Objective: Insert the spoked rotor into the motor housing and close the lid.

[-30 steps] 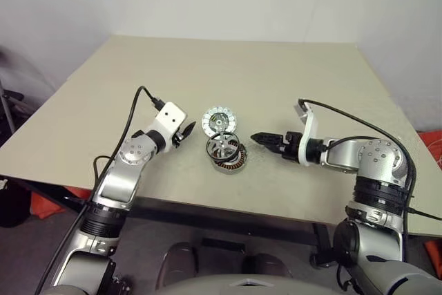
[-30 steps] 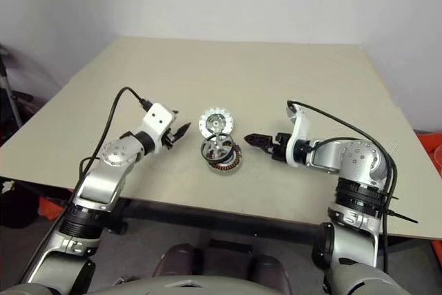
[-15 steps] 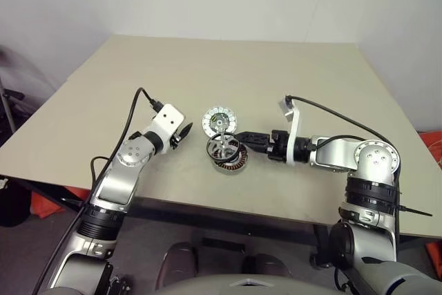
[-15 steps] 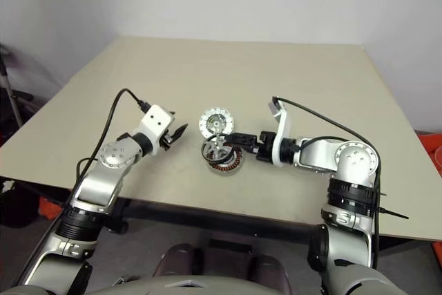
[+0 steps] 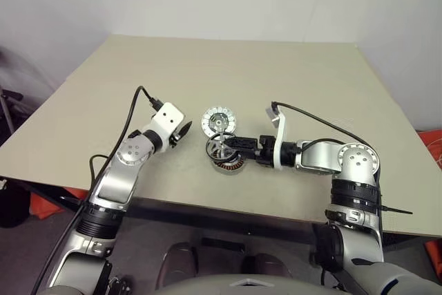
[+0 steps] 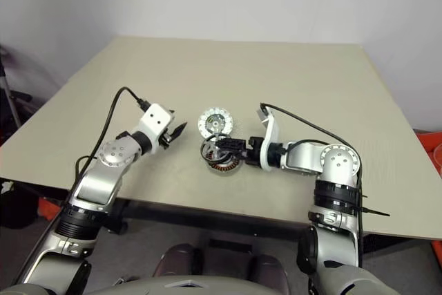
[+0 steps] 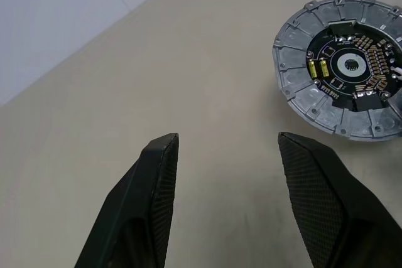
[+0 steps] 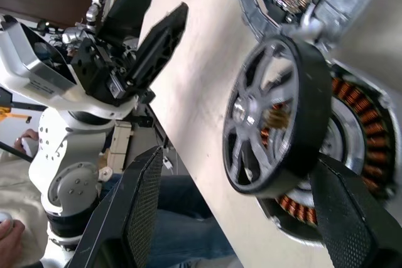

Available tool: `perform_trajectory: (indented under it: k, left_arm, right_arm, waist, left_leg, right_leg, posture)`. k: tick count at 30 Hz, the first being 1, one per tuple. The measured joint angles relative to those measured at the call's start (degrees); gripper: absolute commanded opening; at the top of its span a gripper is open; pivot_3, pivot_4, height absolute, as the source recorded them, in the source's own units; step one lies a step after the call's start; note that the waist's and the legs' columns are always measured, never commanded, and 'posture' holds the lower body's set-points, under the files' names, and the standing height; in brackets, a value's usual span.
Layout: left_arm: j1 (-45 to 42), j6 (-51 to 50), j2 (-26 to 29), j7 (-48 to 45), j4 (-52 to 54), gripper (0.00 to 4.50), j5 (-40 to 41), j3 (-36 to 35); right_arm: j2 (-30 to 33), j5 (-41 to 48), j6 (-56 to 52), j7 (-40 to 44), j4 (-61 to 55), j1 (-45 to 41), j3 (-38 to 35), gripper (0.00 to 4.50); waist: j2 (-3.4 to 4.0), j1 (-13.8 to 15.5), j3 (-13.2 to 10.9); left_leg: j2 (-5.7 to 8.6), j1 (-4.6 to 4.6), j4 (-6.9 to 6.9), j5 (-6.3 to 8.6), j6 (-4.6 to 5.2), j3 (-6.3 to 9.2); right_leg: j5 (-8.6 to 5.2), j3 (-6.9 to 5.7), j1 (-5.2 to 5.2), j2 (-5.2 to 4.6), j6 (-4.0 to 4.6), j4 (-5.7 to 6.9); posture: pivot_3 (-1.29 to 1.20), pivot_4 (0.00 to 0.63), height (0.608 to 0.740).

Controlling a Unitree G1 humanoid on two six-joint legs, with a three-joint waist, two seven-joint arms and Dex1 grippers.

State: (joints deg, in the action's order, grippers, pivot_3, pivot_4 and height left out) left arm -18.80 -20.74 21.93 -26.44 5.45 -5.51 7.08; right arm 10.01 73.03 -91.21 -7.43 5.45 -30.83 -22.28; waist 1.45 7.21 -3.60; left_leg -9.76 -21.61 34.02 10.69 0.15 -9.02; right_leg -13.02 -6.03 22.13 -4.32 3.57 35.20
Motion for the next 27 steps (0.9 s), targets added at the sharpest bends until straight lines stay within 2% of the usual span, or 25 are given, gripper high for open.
perform_trajectory:
  k: [3, 9, 10, 13, 27]
  left_arm:
    - [-0.01, 0.0, 0.01, 0.12, 0.0, 2.72, -0.29, 0.0]
    - [-0.01, 0.01, 0.01, 0.24, 0.0, 2.72, -0.36, 0.0]
    - [-0.02, 0.01, 0.01, 0.24, 0.0, 2.72, -0.37, 0.0]
    - [-0.56, 0.01, 0.03, 0.25, -0.05, 2.72, -0.4, -0.01]
    - [-1.16, 0.16, 0.05, 0.23, -0.22, 2.72, -0.44, 0.24]
  right_arm:
    - [-0.55, -1.52, 0.58, 0.3, 0.85, -0.02, 0.1, 3.12]
    - [-0.57, -3.73, 0.76, 1.51, 0.87, -0.02, 0.1, 1.04]
    - [-0.57, -3.97, 0.77, 1.71, 0.87, -0.03, 0.09, 1.04]
    - [-0.66, -4.6, 0.76, 2.82, 0.87, -0.04, 0.0, 0.38]
    - [-0.74, -5.5, -1.0, 3.87, 0.87, -0.17, -2.05, 0.31]
  waist:
    - [0.0, -0.01, 0.0]
    - [0.0, 0.0, 0.0]
    - [0.0, 0.0, 0.0]
    - [0.0, 0.02, 0.0]
    - [0.0, 0.16, 0.0]
  left_leg:
    - [0.01, -0.03, 0.0, 0.0, 0.0, 0.0]
    - [0.0, -0.03, 0.0, 0.0, -0.01, 0.01]
    - [0.0, -0.03, 0.0, 0.0, -0.01, 0.0]
    - [0.01, -0.03, 0.0, -0.01, -0.01, 0.01]
    - [0.02, -0.01, 0.01, -0.03, -0.05, 0.03]
  right_leg:
    - [0.0, 0.0, 0.02, 0.0, -0.01, 0.0]
    - [0.01, 0.0, 0.02, 0.0, -0.01, 0.0]
    - [0.01, 0.0, 0.02, 0.0, -0.01, 0.0]
    - [0.01, 0.0, 0.01, 0.0, -0.01, 0.0]
    - [0.03, 0.0, -0.02, -0.01, -0.04, 0.0]
  posture:
    - [0.0, 0.0, 0.74]
    - [0.0, 0.0, 0.74]
    - [0.0, 0.0, 0.74]
    - [0.0, 0.0, 0.74]
    - [0.0, 0.0, 0.74]
